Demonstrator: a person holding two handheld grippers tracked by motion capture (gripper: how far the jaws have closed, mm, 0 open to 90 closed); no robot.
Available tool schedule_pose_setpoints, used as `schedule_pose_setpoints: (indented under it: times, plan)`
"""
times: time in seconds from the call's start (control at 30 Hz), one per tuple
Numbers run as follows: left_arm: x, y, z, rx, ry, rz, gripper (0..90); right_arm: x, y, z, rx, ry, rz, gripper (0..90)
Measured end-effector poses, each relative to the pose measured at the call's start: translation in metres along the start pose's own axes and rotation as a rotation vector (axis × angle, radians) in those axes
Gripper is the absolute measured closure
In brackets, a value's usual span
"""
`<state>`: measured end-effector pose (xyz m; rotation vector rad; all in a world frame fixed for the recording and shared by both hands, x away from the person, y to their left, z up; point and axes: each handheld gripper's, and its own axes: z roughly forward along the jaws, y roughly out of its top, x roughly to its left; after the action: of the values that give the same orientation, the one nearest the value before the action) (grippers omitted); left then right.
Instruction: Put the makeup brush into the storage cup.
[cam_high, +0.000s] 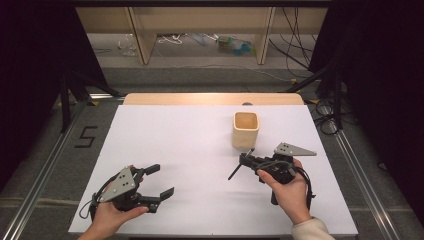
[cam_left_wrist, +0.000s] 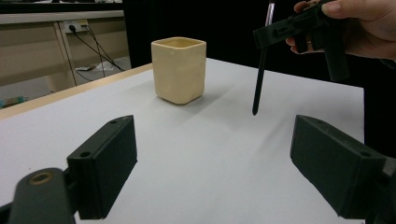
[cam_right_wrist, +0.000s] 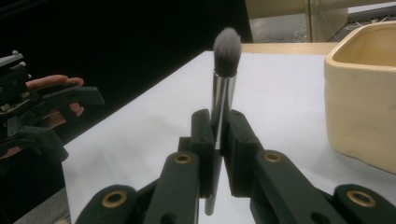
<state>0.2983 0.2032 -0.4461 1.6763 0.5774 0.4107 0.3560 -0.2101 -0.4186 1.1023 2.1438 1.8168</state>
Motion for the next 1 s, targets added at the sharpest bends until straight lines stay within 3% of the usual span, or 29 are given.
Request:
schedule_pose_setpoints:
  times: [0.03,0.27,0.33,0.47,0.63,0.93,1.0]
  plan:
    - [0.001,0.0,-0.001,0.002,0.002,0.006,14.6,0.001,0.001,-0.002,0.01,0.003,0.018,83.8]
    - [0.0,0.0,-0.002,-0.005,0.001,0.004,14.6,-0.001,0.002,-0.004,-0.003,-0.008,0.007,83.8]
    - [-0.002,0.0,-0.001,-0.013,0.004,-0.013,14.7,0.0,0.002,-0.006,0.009,-0.004,0.024,83.8]
    - [-0.004,0.0,0.001,-0.02,-0.001,-0.009,14.7,-0.002,0.003,-0.007,-0.003,-0.015,0.0,83.8]
    - [-0.004,-0.001,0.003,-0.038,0.003,-0.014,14.6,-0.002,0.004,-0.01,0.0,-0.019,0.011,83.8]
    - [-0.004,-0.001,0.004,-0.027,0.006,-0.015,14.6,-0.004,0.006,-0.014,-0.009,-0.044,-0.016,83.8]
    - [-0.004,-0.001,0.004,-0.03,0.008,-0.016,14.6,-0.003,0.006,-0.016,-0.008,-0.043,0.001,83.8]
